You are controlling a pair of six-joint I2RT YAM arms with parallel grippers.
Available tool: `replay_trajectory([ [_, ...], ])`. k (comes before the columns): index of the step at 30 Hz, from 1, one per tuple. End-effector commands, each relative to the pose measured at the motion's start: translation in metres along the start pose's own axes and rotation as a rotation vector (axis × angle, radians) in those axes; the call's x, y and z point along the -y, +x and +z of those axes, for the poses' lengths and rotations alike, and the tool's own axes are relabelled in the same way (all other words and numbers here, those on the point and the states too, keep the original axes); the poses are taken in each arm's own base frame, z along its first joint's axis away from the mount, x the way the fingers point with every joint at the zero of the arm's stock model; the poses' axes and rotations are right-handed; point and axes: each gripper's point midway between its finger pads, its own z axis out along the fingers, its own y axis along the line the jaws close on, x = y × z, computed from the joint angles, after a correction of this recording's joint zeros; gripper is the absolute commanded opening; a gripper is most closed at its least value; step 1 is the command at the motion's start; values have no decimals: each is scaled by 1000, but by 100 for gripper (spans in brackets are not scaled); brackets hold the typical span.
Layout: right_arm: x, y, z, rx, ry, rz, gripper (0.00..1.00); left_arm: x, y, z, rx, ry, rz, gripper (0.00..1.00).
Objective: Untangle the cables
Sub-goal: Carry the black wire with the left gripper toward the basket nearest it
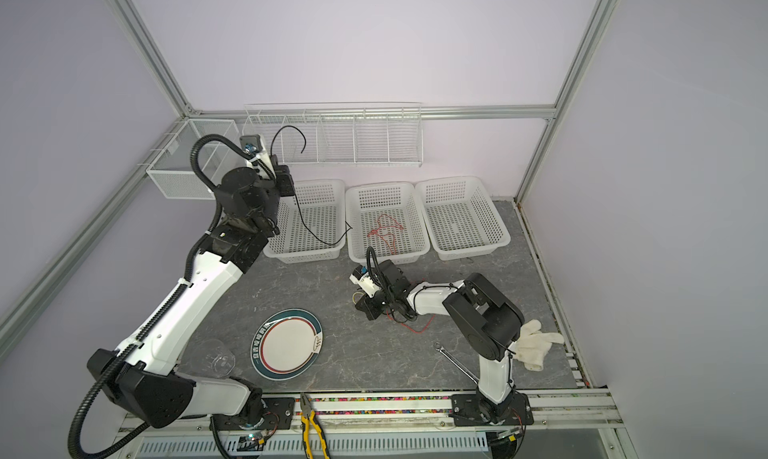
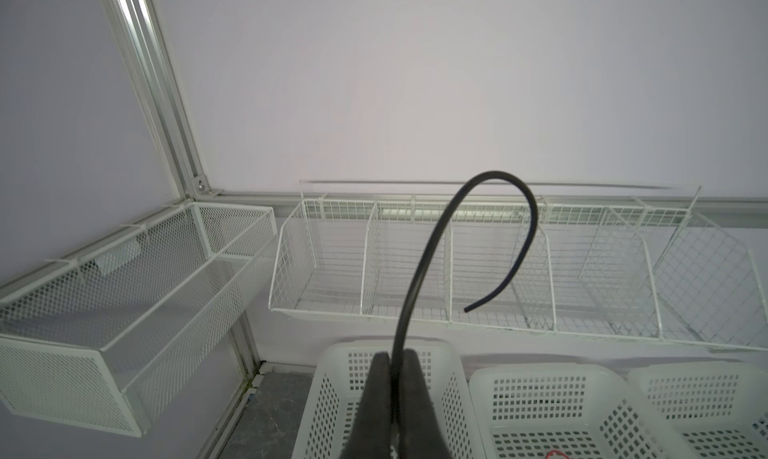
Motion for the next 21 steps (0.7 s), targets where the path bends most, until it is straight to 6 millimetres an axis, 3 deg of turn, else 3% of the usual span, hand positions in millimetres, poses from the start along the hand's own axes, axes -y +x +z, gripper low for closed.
replay_trajectory([
  [1, -12, -14, -6, 31, -29, -21, 7, -14, 47, 19, -86, -51, -63, 0],
  [7, -13, -14, -5, 27, -29, -22, 7, -28, 107, 39, -209, -137, -15, 0],
  [16, -13, -16, -7, 29, -23, -27, 7, -34, 144, 71, -320, -191, 37, 0],
  [21, -13, -17, -10, 34, -19, -30, 7, -29, 184, 85, -451, -201, 80, 0],
])
